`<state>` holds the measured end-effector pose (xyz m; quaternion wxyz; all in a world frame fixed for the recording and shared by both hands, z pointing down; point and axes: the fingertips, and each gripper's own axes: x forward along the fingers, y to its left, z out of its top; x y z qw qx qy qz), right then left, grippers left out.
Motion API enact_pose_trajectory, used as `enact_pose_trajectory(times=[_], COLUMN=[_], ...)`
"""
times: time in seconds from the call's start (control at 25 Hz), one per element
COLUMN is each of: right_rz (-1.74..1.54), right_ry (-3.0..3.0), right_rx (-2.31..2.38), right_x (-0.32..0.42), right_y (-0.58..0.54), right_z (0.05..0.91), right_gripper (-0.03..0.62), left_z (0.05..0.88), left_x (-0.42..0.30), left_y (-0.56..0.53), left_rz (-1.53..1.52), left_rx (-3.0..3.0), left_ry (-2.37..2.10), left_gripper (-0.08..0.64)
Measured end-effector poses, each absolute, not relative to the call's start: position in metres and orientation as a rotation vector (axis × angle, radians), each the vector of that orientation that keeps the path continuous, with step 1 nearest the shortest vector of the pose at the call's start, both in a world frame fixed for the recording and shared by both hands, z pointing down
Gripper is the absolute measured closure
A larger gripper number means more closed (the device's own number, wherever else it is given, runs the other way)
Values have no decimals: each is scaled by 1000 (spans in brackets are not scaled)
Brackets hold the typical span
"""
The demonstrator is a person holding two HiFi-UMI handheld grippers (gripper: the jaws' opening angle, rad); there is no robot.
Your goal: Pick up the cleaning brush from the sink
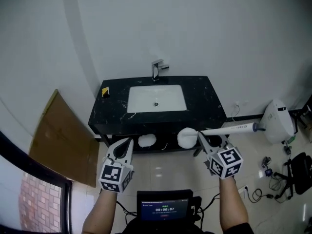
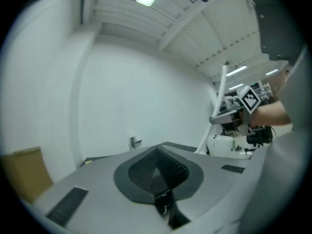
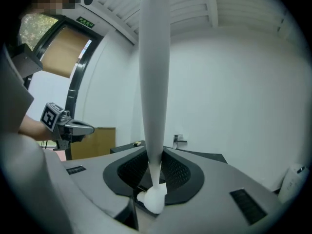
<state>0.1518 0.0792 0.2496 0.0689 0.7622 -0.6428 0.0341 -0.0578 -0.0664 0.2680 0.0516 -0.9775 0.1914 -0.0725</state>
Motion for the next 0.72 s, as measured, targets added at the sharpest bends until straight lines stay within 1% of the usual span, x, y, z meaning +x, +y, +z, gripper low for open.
enact_pose_trajectory(times=[0.28,0.44,0.72], right_rz=[58,31,33], right_ry=[-1862,-1833,-1816], right_rx=[2482,2494,2496], right_x=[119,107,109], right_y=[84,81,82], right_z=[246,249,250], right_gripper=[514,514,514], left_z=[259,260,257], left_x=[-105,-117,-117], left_y=[-89,-95,-105], left_rz=[-1,-4,-48], left_rx=[-3168,-3147,-3094], left_ry=[889,901,921], left_gripper=[551,551,551])
